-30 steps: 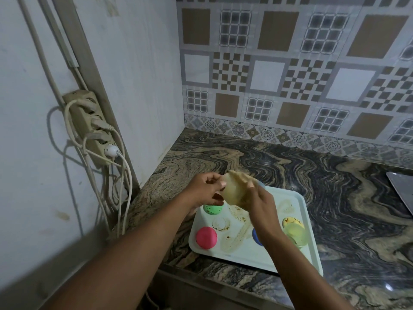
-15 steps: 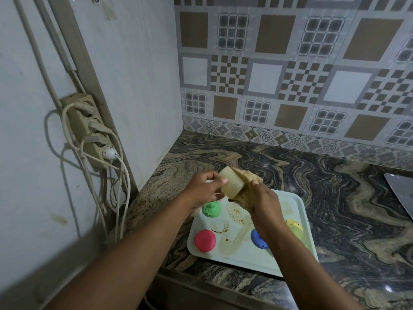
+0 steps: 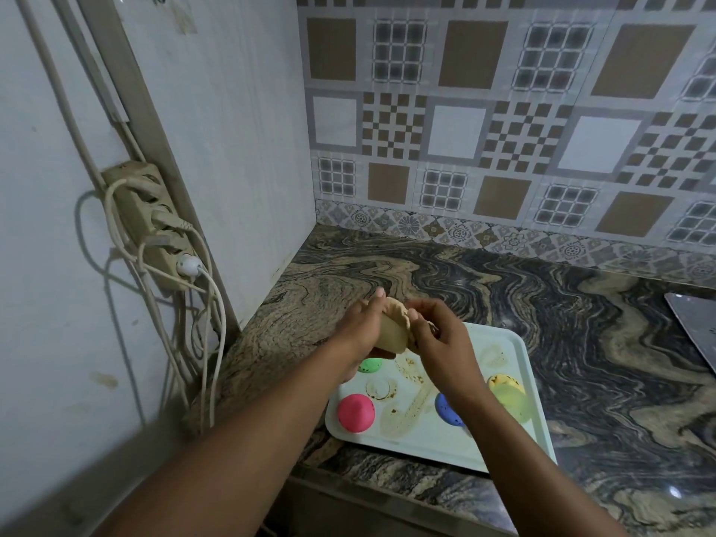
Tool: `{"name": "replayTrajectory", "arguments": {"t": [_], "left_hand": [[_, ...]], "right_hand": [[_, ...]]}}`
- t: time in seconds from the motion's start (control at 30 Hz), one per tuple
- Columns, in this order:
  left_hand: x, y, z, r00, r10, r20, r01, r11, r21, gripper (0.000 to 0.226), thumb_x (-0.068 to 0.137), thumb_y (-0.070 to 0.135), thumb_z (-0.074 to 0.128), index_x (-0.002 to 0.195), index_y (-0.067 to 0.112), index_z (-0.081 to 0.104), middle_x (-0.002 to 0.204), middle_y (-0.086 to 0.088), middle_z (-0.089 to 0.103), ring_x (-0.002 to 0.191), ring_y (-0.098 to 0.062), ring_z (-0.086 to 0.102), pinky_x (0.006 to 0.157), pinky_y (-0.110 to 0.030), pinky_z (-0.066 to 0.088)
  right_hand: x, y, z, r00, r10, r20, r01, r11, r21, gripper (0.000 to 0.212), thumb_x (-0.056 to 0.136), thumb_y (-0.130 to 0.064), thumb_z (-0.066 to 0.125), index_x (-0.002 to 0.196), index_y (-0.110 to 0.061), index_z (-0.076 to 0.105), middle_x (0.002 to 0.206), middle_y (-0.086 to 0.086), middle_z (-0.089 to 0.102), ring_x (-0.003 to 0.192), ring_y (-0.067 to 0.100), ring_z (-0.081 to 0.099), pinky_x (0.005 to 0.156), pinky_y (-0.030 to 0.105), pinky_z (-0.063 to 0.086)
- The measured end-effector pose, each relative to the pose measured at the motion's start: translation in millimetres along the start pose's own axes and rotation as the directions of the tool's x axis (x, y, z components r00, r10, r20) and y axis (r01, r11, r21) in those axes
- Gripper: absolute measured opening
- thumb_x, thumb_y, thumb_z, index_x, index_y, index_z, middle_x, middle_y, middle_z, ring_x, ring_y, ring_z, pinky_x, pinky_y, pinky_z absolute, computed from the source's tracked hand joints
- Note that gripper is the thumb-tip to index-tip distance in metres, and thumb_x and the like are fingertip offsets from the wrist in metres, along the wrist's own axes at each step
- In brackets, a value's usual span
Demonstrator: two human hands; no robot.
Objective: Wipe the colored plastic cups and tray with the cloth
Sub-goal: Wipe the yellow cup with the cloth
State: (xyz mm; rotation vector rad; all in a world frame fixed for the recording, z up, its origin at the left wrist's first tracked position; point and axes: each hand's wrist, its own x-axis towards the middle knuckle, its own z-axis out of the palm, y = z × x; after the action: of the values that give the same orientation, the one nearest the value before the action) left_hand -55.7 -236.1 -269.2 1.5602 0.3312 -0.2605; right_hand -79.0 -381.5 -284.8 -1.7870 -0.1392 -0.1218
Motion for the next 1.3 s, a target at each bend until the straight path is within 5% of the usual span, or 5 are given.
{"name": "replayTrajectory", "arguments": {"t": [0.27,0.5,0.87,1.13,1.3], "left_hand": [[2.5,-11.4,26.0,0.833,0.513,-0.207,-0.434,0.838,0.331,0.043,0.102,0.049,0.032,0.094,0.012,0.053,0.102,-0.013,0.058,0.095,-0.026,0.056,0.085,-0.039,0.045],[5.5,-25.4,10.2,0.604,0.792,-0.089,-0.656,0.557,0.509,0.045,0.1,0.048,0.026,0.106,0.013,0.056,0.1,-0.003,0.054,0.088,-0.018,0.053,0.074,-0.023,0.043],[1.7,6.7,-7.4,0.976,-0.169,0.135,0.177,0.983,-0.055,0.067,0.088,0.079,0.041,0.098,0.015,0.062,0.067,-0.007,0.055,0.042,-0.015,0.042,0.039,-0.018,0.028],[-8.4,3.9,-2.5,1.0,0.018,0.012,-0.017,0.993,-0.117,0.036,0.102,0.04,0.038,0.092,0.013,0.06,0.073,-0.012,0.058,0.054,-0.022,0.054,0.045,-0.026,0.036],[-7.6,3.2,11.8,0.968,0.248,-0.05,-0.25,0.968,-0.039,0.038,0.082,0.046,0.033,0.105,0.022,0.051,0.101,-0.023,0.062,0.075,-0.027,0.058,0.054,-0.031,0.043]], "right_hand": [[-4.4,7.5,32.2,0.973,-0.171,-0.156,0.154,0.981,-0.114,0.042,0.105,-0.05,0.032,0.124,-0.022,0.057,0.117,0.002,0.062,0.111,0.018,0.058,0.096,0.042,0.049],[13.8,-18.6,8.2,0.847,0.493,0.198,-0.479,0.547,0.686,0.047,0.108,-0.044,0.038,0.123,-0.01,0.065,0.121,0.019,0.07,0.103,0.031,0.068,0.082,0.044,0.058],[-10.8,-4.9,19.4,0.941,-0.337,-0.012,0.327,0.921,-0.209,0.042,0.105,-0.045,0.034,0.14,-0.031,0.054,0.128,-0.008,0.059,0.116,0.002,0.055,0.088,0.022,0.049],[6.2,-13.8,-2.2,0.903,-0.417,0.103,0.371,0.637,-0.676,0.044,0.099,-0.063,0.03,0.126,-0.035,0.051,0.1,-0.002,0.068,0.075,0.023,0.063,0.057,0.038,0.05],[7.2,-13.0,-1.5,0.977,-0.201,-0.072,0.166,0.926,-0.338,0.024,0.102,-0.056,0.042,0.103,-0.032,0.046,0.073,-0.005,0.068,0.063,0.005,0.066,0.052,0.031,0.048]]}}
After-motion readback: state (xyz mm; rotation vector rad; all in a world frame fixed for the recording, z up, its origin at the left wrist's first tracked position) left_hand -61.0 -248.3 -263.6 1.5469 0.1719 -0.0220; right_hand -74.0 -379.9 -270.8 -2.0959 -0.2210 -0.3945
